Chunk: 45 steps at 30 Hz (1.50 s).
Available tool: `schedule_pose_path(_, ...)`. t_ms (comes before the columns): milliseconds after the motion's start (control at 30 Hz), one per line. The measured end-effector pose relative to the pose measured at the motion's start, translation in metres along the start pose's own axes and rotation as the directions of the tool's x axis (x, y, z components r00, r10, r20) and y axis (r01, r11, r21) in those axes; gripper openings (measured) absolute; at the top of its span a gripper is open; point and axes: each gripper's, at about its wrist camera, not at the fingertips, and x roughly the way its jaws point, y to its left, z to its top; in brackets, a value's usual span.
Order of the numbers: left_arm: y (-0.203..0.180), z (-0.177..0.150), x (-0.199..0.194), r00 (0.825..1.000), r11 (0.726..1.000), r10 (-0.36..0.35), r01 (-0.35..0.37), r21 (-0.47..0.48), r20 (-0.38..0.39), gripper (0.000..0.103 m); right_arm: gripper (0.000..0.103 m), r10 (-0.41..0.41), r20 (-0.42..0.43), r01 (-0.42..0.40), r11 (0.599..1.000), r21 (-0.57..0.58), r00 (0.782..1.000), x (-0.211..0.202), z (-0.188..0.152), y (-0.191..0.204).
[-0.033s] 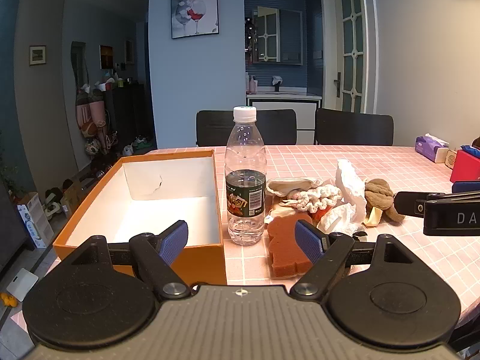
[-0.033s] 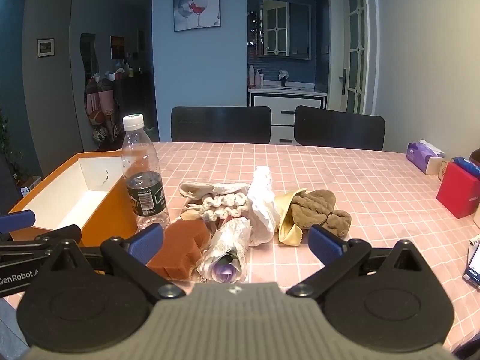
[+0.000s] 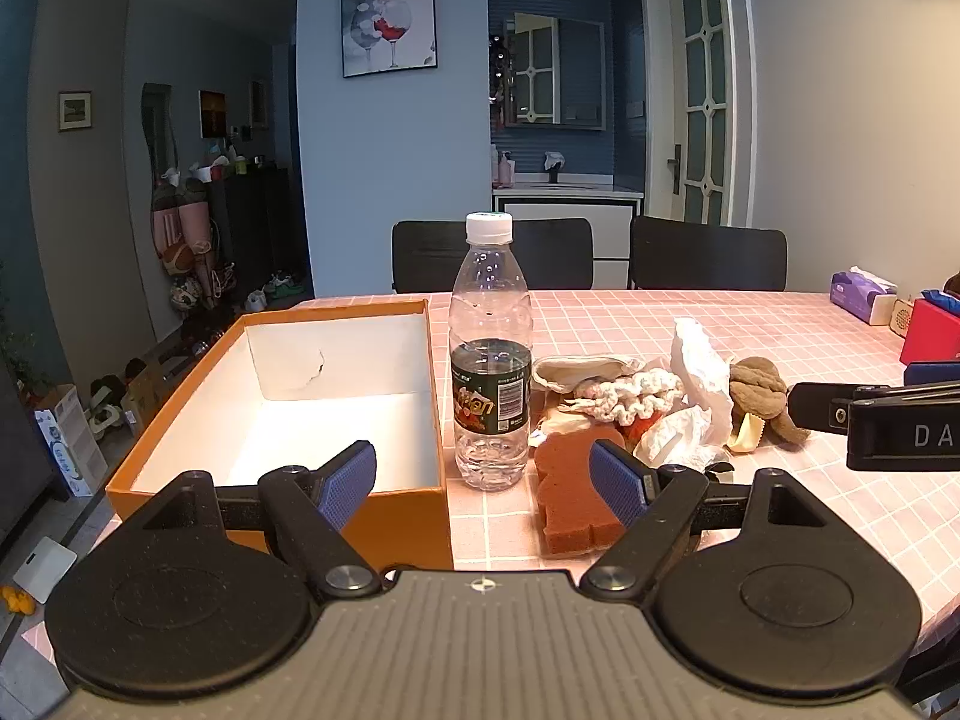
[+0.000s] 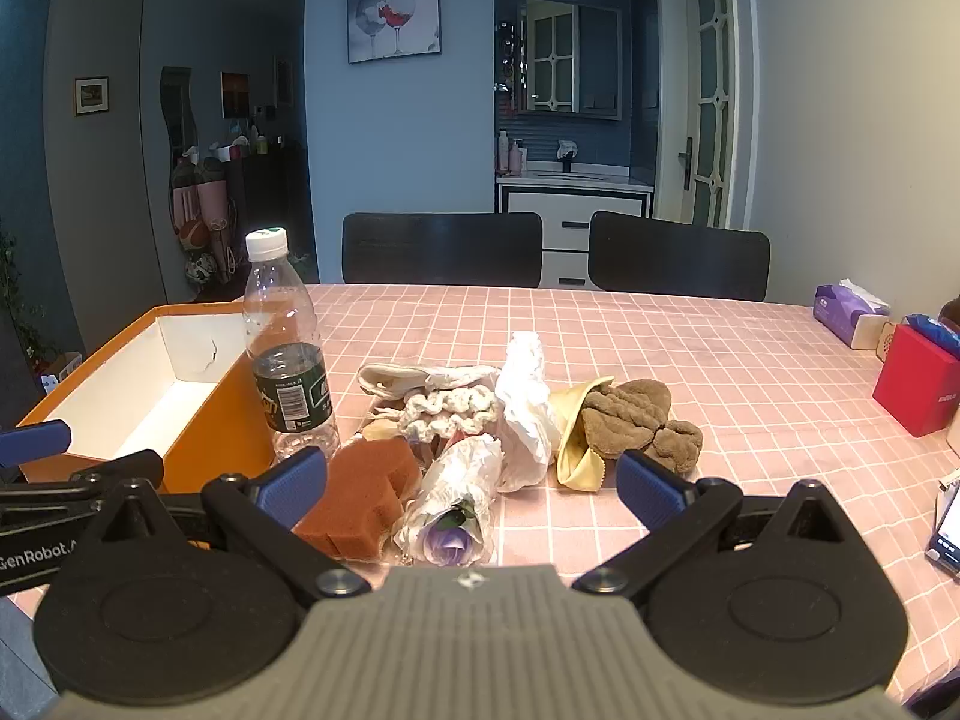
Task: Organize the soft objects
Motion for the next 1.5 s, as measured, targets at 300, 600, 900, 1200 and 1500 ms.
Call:
schedule_pose_path(300,-0.0005,-0.0002,0.0009,1.0,1.0,-0.002,0.002,-0.003,0.0,0.095,0.101,0.002,-0.002,-0.002,1.0,0.003,1.0,-0.0004,0.0,-0.0012)
schedule_pose_path(600,-0.0003,-0.0004,0.001,1.0,1.0,-0.002,0.002,-0.002,0.002,0.095,0.101,0.002,-0.004,-0.002,1.0,0.002,1.0,-0.0009,0.0005,-0.0007)
schedule_pose_path(900,0.0001,-0.0005,-0.0003,1.0,1.0,-0.003,0.003,-0.003,0.003,0.095,0.101,-0.006,-0.01,0.006,1.0,0.003,1.0,-0.001,0.0006,-0.0007)
schedule_pose_path(1200,0.0005,-0.0004,-0.001,1.0,1.0,-0.004,0.004,-0.006,0.003,0.095,0.101,-0.009,-0.011,0.009,1.0,0.003,1.0,-0.0009,0.0,-0.0004)
schedule_pose_path(1500,0.0012,-0.0013,-0.0013,1.0,1.0,-0.003,0.003,-0.006,0.002,0.095,0.101,-0.009,-0.016,0.009,1.0,0.005,1.0,-0.0003,-0.0011,-0.0007)
